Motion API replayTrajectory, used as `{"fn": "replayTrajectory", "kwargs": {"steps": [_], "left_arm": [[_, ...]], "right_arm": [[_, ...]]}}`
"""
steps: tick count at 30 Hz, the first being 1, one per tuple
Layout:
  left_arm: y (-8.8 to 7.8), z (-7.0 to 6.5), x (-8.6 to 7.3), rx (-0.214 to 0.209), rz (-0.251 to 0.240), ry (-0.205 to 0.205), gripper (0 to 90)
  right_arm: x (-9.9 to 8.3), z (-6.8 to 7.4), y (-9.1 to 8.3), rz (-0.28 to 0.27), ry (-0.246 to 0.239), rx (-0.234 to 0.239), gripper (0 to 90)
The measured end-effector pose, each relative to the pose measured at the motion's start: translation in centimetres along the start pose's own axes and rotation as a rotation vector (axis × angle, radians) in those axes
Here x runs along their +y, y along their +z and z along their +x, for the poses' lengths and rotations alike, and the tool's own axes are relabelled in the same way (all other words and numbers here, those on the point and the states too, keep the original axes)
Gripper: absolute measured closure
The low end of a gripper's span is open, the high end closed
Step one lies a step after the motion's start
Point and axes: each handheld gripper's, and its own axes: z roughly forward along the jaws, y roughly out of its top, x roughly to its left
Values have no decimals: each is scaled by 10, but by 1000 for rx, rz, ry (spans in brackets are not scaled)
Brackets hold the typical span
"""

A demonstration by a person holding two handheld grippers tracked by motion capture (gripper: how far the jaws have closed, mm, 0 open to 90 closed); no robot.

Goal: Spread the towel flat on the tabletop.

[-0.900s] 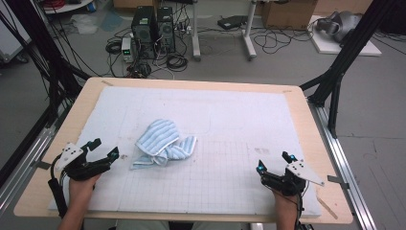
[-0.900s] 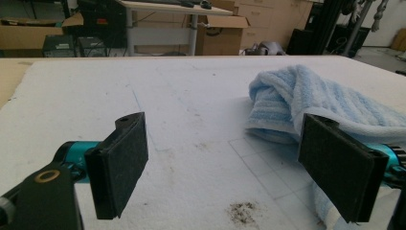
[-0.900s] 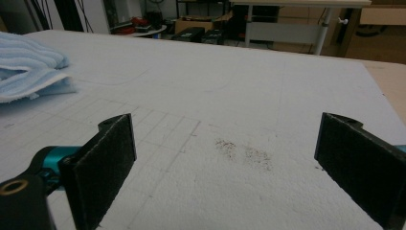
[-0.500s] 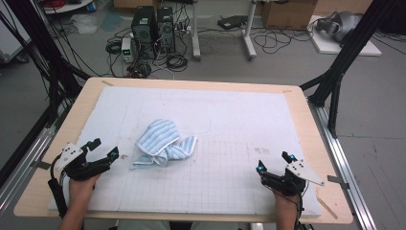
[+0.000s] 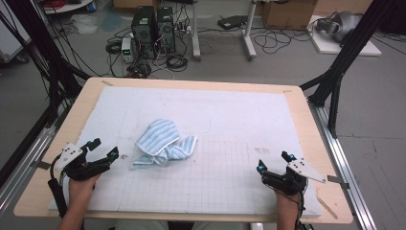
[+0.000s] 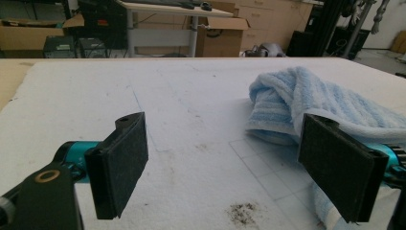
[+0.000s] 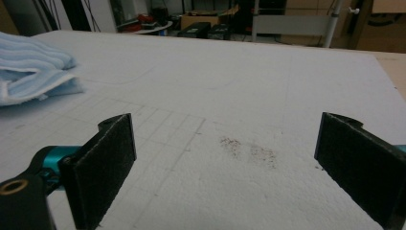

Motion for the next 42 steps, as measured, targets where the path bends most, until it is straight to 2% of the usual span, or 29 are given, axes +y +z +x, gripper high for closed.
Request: {"fn": "replayTrajectory", "kwargs": {"steps": [2,4,5,6,9,13,17,21,23,24,29,32,33,34,37,42], "left_arm": [[0,0,0,-1,0,-2,181],[0,0,0,-3,1,-4,181],[0,0,0,-3,1,-4,181],[0,0,0,-4,-1,-8,181],[0,0,0,-4,-1,-8,181],[0,0,0,-5,0,0,183],[0,0,0,-6,2,0,184],[0,0,0,-6,3,1,184],[0,0,0,-5,2,2,184],[0,0,0,-5,2,2,184],[0,0,0,-5,2,-1,185],[0,0,0,-4,2,-2,185],[0,0,0,-4,2,-2,185],[0,0,0,-4,2,-1,185],[0,0,0,-5,1,0,185],[0,1,0,-6,0,-3,185]], "right_arm": [[5,4,-2,-6,10,31,59],[14,10,-3,-13,-7,60,59],[14,10,-3,-13,-7,60,59],[25,16,-1,-15,-12,87,59],[42,27,5,-13,-15,132,60],[58,46,20,-4,-52,194,60],[70,72,48,42,-74,287,61],[75,98,77,103,-116,348,74],[77,110,88,113,-152,386,172],[78,116,93,112,-168,406,179],[82,140,118,165,-196,476,186],[82,155,131,196,-226,523,259],[82,155,131,196,-226,523,259],[82,167,142,213,-243,553,268],[82,181,154,245,-261,597,300],[83,205,169,262,-275,659,342]]}}
